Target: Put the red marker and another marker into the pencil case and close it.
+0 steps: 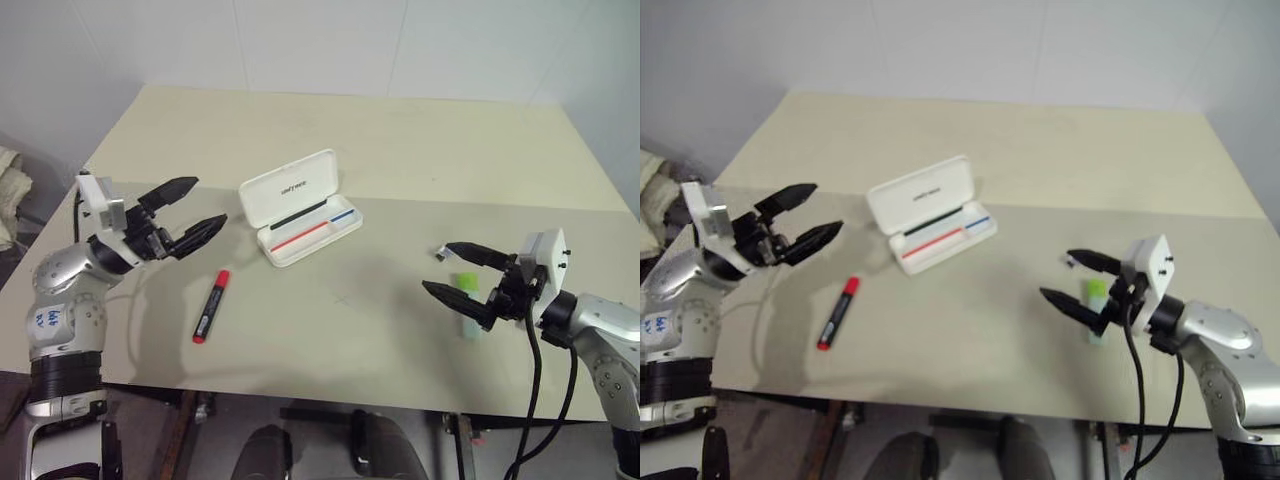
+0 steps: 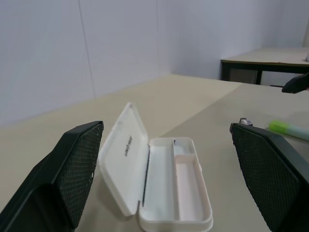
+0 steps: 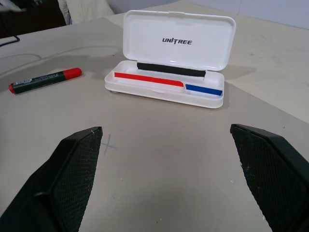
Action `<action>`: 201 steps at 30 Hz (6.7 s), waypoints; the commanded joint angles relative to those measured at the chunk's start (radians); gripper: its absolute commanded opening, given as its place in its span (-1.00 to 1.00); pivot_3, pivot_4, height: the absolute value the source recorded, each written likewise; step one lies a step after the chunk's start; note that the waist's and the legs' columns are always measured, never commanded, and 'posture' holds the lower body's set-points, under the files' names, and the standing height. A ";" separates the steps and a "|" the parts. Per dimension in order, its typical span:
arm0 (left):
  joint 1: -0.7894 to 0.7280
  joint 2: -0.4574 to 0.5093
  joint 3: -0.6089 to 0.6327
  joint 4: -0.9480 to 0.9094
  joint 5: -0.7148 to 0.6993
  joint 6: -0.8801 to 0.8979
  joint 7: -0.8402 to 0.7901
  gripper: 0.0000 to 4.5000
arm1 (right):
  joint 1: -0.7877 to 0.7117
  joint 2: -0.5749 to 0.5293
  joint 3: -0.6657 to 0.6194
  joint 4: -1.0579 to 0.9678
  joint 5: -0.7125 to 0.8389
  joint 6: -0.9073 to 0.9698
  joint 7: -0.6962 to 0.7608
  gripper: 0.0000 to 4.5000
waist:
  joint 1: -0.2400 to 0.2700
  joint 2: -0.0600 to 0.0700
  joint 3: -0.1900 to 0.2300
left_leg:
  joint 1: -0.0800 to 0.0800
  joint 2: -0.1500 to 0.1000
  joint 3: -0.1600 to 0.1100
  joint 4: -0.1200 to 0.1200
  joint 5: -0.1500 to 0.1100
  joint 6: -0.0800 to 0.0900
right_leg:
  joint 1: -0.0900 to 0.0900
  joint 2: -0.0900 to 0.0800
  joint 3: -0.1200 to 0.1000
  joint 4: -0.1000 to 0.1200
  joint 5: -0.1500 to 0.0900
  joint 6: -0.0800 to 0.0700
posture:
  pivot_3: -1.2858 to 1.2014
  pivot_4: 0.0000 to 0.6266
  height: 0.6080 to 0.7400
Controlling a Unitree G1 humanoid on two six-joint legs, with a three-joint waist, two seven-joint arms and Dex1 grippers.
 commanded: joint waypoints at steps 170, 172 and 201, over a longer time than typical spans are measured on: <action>0.274 -0.325 -0.174 -1.032 0.524 0.660 0.738 0.99 | -0.112 -0.171 -0.013 0.252 0.081 -0.136 0.563 1.00 | 0.010 -0.007 0.004 | 0.001 0.000 0.007 0.014 -0.002 0.004 | 0.000 0.002 0.012 0.006 0.004 0.004 | 0.03 -0.52 1.00; 0.344 -0.376 -0.163 -1.062 0.543 0.668 0.804 0.99 | -0.129 -0.171 -0.003 0.273 0.073 -0.143 0.571 1.00 | 0.010 -0.007 0.004 | 0.001 0.000 0.007 0.014 -0.002 0.005 | 0.000 0.002 0.013 0.006 0.004 0.004 | 0.03 -0.52 1.00; 0.560 -0.462 -0.075 -0.747 0.546 0.578 0.929 0.99 | 0.004 -0.108 -0.099 0.146 0.199 -0.115 0.506 1.00 | 0.022 -0.007 0.004 | 0.001 0.001 0.010 0.014 -0.001 0.005 | 0.000 0.002 0.014 0.000 0.001 -0.010 | 0.03 -0.52 1.00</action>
